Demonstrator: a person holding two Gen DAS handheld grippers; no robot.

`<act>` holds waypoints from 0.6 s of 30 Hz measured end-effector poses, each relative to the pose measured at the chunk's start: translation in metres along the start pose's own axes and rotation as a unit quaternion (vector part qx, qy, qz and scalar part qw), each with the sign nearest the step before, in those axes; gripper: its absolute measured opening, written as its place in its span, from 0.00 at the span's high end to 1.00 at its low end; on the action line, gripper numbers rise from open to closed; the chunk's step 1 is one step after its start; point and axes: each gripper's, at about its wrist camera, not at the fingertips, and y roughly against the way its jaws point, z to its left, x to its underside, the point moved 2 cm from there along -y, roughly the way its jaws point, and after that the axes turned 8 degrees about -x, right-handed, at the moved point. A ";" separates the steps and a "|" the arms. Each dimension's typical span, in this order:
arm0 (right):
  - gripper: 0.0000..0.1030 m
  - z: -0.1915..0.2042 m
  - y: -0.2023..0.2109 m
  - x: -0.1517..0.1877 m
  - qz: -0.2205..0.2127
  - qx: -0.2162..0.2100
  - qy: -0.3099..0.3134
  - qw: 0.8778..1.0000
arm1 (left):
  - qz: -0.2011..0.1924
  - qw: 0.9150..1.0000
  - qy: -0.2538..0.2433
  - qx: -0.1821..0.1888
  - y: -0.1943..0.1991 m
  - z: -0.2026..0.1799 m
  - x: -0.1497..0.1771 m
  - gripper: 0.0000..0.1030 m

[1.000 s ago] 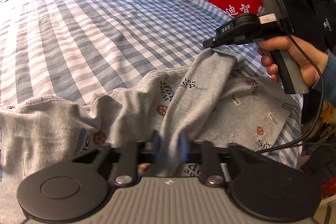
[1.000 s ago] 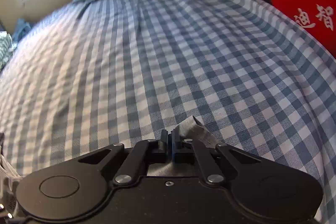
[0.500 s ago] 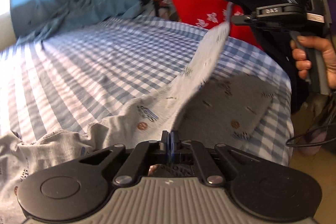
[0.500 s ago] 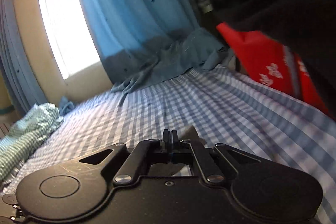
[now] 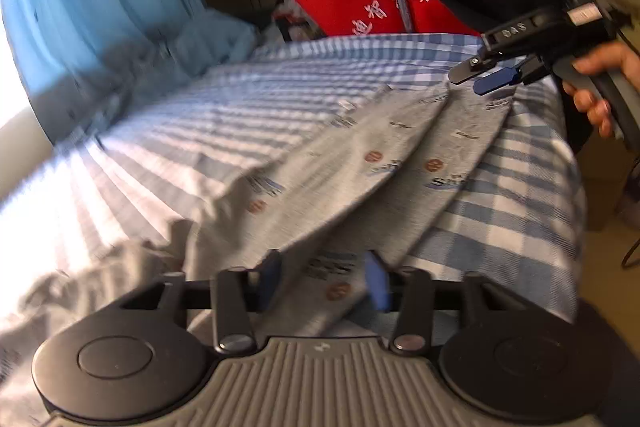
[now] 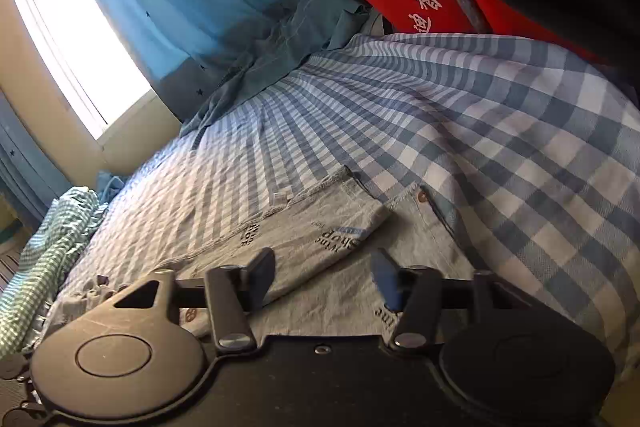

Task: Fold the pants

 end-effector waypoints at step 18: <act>0.99 -0.002 0.000 -0.049 -0.086 0.011 0.006 0.996 | 0.038 0.998 -0.009 -0.041 -0.011 0.019 -0.001 1.00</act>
